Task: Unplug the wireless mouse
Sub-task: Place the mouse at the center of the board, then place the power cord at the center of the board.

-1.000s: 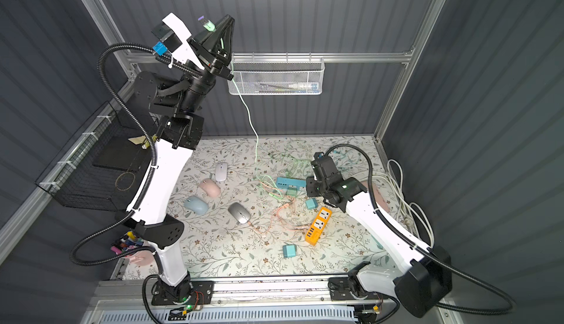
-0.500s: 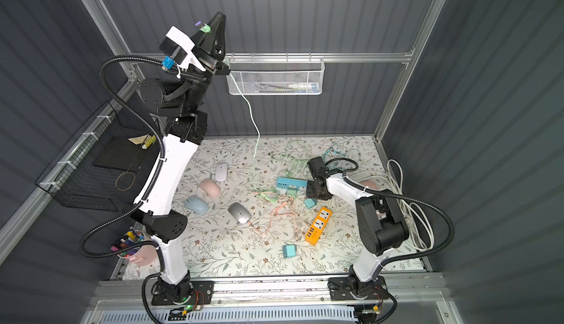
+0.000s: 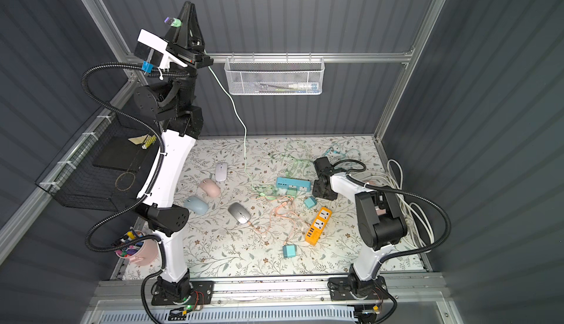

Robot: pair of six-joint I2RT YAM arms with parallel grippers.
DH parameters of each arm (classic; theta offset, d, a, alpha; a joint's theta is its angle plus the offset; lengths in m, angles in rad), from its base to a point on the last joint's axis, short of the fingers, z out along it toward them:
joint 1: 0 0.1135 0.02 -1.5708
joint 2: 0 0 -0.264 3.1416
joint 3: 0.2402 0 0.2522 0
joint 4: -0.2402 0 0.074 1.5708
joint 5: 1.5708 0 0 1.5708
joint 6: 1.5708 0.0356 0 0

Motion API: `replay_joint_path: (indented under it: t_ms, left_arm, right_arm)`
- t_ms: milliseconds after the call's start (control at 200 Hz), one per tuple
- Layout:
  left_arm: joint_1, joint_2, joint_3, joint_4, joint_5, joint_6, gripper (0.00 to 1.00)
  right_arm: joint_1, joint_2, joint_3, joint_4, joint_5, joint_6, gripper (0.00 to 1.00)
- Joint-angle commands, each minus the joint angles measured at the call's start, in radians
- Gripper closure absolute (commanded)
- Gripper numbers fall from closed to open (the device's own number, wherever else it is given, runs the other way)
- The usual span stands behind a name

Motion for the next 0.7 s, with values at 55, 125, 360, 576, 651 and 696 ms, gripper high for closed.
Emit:
replay_joint_path:
  t_ms: [55, 125, 360, 576, 651, 696]
  left_arm:
    - [0.007, -0.001, 0.05, 0.086, -0.021, -0.069, 1.0]
    - [0.007, -0.013, 0.042, 0.104, -0.005, -0.097, 1.0]
    - [0.007, -0.04, 0.044, 0.122, 0.006, -0.14, 1.0]
    - [0.007, -0.076, 0.016, 0.137, 0.015, -0.162, 1.0]
    - [0.007, -0.085, 0.015, 0.13, 0.015, -0.161, 1.0]
    - [0.007, -0.088, 0.021, 0.12, 0.016, -0.159, 1.0]
  right_arm:
    - [0.001, -0.104, -0.035, 0.032, -0.049, -0.022, 0.35]
    - [0.009, -0.189, -0.044, 0.048, -0.089, -0.058, 0.35]
    - [0.15, -0.334, 0.025, 0.161, -0.56, -0.341, 0.37]
    - [0.319, -0.209, 0.176, 0.08, -0.576, -0.464, 0.38]
    - [0.339, -0.159, 0.217, 0.065, -0.601, -0.485, 0.38]
    - [0.357, -0.127, 0.243, 0.048, -0.597, -0.503, 0.37]
